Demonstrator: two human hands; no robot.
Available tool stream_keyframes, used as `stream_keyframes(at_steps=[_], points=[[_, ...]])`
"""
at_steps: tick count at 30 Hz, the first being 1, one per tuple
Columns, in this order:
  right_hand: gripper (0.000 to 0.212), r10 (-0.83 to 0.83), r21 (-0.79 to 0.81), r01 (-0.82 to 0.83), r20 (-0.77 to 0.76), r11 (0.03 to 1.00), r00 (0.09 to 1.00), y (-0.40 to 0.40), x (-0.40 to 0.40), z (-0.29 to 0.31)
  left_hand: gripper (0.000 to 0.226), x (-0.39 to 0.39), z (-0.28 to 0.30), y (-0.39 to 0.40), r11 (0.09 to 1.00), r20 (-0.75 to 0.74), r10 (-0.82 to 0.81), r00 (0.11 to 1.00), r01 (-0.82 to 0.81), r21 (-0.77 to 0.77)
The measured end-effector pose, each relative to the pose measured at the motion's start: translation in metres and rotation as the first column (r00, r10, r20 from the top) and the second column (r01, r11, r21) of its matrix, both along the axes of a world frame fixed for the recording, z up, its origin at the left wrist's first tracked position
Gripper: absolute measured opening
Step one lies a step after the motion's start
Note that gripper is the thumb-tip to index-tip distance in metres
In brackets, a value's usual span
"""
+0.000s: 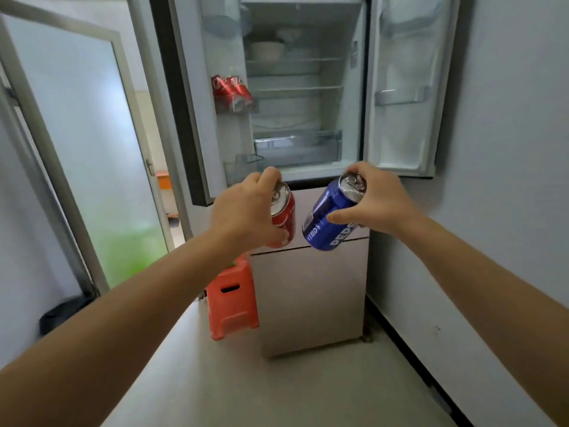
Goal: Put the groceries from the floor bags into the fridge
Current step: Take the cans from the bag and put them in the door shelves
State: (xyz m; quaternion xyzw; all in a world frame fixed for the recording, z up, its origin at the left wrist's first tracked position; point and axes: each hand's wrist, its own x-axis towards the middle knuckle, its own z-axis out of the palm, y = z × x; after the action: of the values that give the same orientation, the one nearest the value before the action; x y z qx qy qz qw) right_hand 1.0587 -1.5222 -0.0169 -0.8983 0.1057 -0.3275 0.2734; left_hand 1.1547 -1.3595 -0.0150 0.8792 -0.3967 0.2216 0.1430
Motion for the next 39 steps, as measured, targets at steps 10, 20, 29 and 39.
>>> stream_keyframes(at_steps=[10,20,29,39], points=[[0.061,0.050,-0.002,-0.051,0.257,0.999,0.965,-0.117,0.123,0.025,0.076,0.112,0.021,-0.098,0.986,0.022,0.125,0.992,-0.121,-0.117],[0.063,0.182,-0.052,-0.175,0.319,0.983,0.930,-0.164,0.334,0.035,0.076,0.293,0.045,-0.145,0.918,0.084,0.214,0.973,-0.170,-0.359],[0.068,0.256,-0.097,-0.238,0.259,0.966,0.931,-0.203,0.493,0.036,0.074,0.431,0.045,-0.191,0.900,0.029,0.328,0.944,-0.303,-0.312],[0.079,0.408,-0.127,-0.429,-0.163,0.894,0.898,-0.225,0.576,0.050,0.069,0.462,0.028,-0.227,0.835,-0.172,0.518,0.838,-0.539,-0.112]])
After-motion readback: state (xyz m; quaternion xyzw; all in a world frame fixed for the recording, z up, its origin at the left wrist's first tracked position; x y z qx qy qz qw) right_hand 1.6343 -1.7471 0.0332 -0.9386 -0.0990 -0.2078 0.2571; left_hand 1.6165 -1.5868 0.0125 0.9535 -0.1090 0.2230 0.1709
